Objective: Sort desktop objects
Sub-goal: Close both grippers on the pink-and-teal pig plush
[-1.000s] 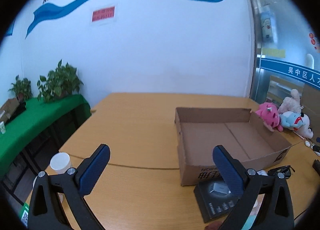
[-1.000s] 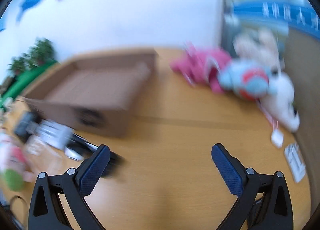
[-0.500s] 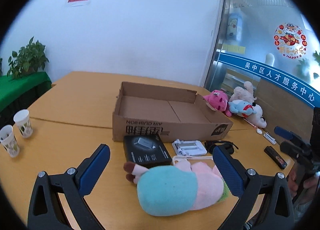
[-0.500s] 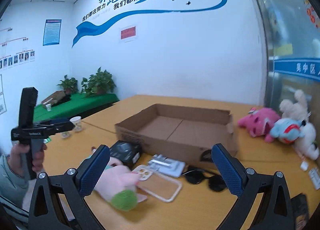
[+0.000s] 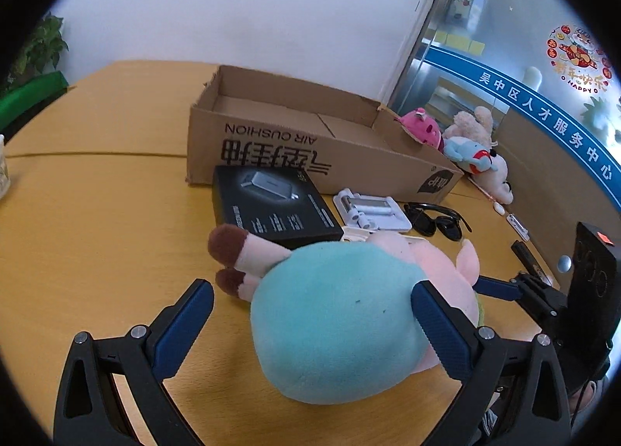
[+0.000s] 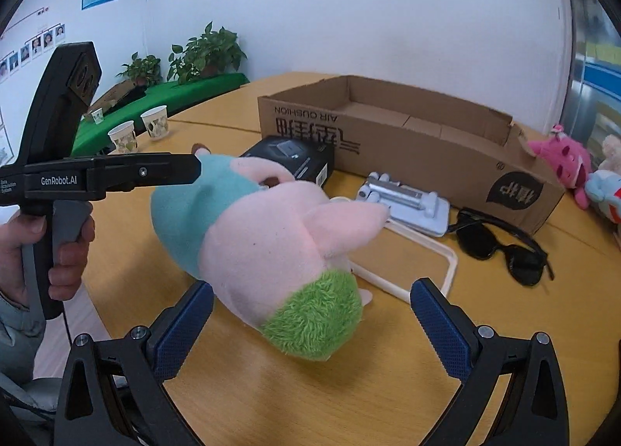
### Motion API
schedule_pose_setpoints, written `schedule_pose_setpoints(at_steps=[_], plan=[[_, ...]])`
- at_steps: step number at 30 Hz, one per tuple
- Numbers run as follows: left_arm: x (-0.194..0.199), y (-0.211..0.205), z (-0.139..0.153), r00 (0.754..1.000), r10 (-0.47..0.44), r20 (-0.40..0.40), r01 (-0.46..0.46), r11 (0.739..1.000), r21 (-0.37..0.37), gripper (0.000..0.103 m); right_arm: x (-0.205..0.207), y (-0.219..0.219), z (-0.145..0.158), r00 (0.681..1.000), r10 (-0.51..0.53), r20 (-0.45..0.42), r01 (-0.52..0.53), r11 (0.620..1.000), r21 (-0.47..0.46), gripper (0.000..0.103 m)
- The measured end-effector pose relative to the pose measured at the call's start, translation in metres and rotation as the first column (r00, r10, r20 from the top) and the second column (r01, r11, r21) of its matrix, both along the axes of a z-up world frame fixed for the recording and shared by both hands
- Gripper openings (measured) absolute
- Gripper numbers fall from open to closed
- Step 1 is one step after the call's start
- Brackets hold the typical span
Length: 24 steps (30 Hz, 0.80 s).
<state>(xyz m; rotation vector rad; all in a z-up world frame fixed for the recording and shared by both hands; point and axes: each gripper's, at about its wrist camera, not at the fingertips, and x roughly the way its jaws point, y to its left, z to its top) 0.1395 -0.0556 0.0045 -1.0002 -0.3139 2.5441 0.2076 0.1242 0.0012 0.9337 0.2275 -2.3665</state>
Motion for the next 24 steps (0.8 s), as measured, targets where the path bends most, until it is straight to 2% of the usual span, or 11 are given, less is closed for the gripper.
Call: schedule_pose_setpoints(at_steps=[2,4,5,6,10,14,19,24], plan=[[-0.004,-0.001,-0.007,0.999,-0.043,0.026,0.041,0.997,0.062,0.101,-0.011,-0.003,-0.011,0.997,0.030,0.075,-0.027,0.999,-0.033,0.102],[-0.007,0.001,-0.012,0.994,-0.089,0.057,0.083,0.991,0.105,0.095,-0.018,-0.009,-0.023,0.991,0.045,0.124,-0.042,0.999,-0.027,0.092],[-0.007,0.002,-0.014,0.993,-0.101,0.066,0.093,0.989,0.117,0.095,-0.020,-0.011,-0.027,0.988,0.060,0.141,-0.057,0.998,-0.027,0.090],[-0.006,0.002,-0.015,0.993,-0.100,0.063,0.093,0.989,0.113,0.095,-0.022,-0.011,-0.030,0.985,0.079,0.156,-0.073,0.996,-0.041,0.086],[-0.001,0.005,-0.013,0.989,-0.135,0.062,0.127,0.986,0.111,0.090,-0.021,-0.009,-0.033,0.978,0.118,0.170,-0.110,0.992,-0.054,0.081],[0.003,0.013,-0.009,0.985,-0.165,0.055,0.161,0.984,0.072,0.090,-0.020,-0.004,-0.036,0.970,0.141,0.200,-0.130,0.989,-0.066,0.078],[-0.004,0.017,-0.006,0.982,-0.179,0.062,0.174,0.982,0.079,0.086,-0.023,-0.003,-0.029,0.967,0.151,0.206,-0.143,0.988,-0.054,0.073],[-0.011,0.027,0.034,0.981,-0.187,-0.040,0.189,0.981,0.036,0.086,-0.032,0.001,-0.005,0.973,0.142,0.180,-0.133,0.989,-0.059,0.072]])
